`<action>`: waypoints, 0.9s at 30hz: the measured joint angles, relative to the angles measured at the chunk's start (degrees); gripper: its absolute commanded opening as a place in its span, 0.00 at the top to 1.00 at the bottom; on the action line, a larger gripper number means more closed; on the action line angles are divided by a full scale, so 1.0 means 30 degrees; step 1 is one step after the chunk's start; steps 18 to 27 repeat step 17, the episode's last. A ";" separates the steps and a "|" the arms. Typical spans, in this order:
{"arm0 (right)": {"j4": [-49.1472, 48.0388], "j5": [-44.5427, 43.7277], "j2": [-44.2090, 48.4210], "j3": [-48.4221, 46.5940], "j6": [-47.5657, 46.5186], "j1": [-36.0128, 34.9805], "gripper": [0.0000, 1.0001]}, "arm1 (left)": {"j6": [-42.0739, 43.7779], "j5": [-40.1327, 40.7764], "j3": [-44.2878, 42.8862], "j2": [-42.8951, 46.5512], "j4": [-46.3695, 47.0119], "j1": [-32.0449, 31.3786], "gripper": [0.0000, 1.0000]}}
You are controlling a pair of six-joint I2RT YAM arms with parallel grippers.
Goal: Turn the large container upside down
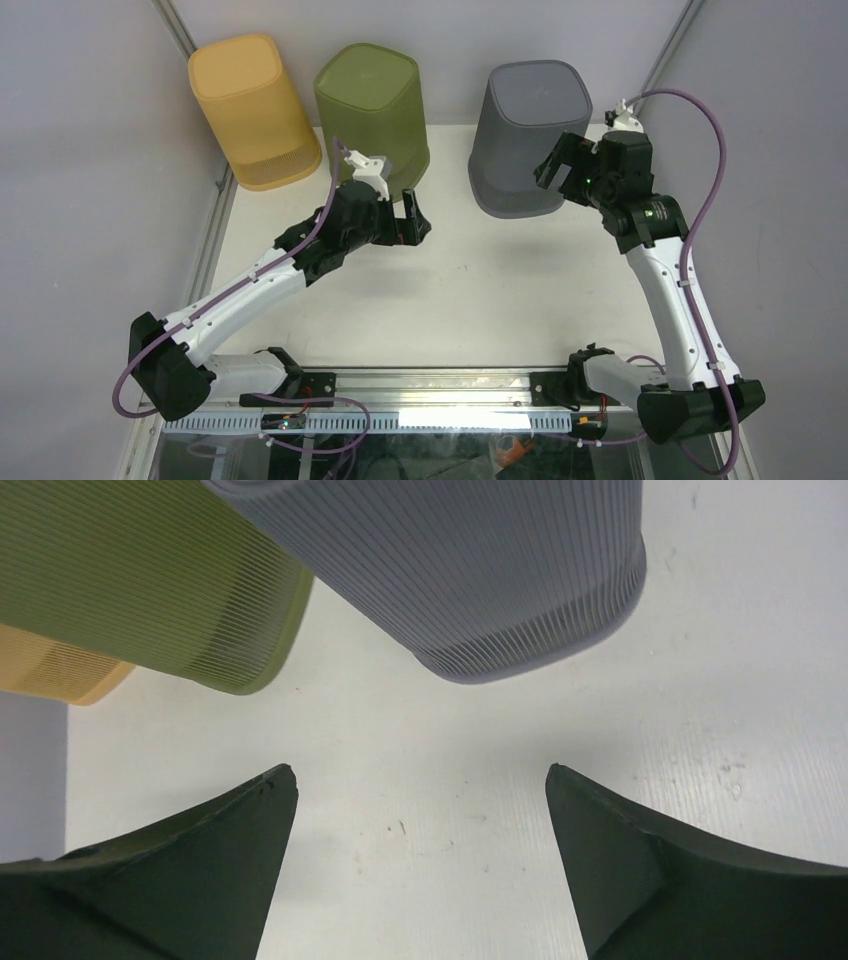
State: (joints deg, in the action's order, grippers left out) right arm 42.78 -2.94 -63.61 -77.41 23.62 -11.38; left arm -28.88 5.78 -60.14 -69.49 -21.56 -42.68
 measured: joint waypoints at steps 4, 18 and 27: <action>0.0277 -0.0474 0.0029 0.1195 0.0291 0.0000 0.01 | -0.0772 0.0721 0.0765 0.0248 -0.1158 0.0007 0.01; 0.0466 -0.0831 0.0299 0.1632 0.0546 0.0000 0.01 | -0.1319 0.1035 0.0692 -0.0277 -0.2353 0.0007 0.01; 0.0466 -0.0831 0.0299 0.1632 0.0546 0.0000 0.01 | -0.1319 0.1035 0.0692 -0.0277 -0.2353 0.0007 0.01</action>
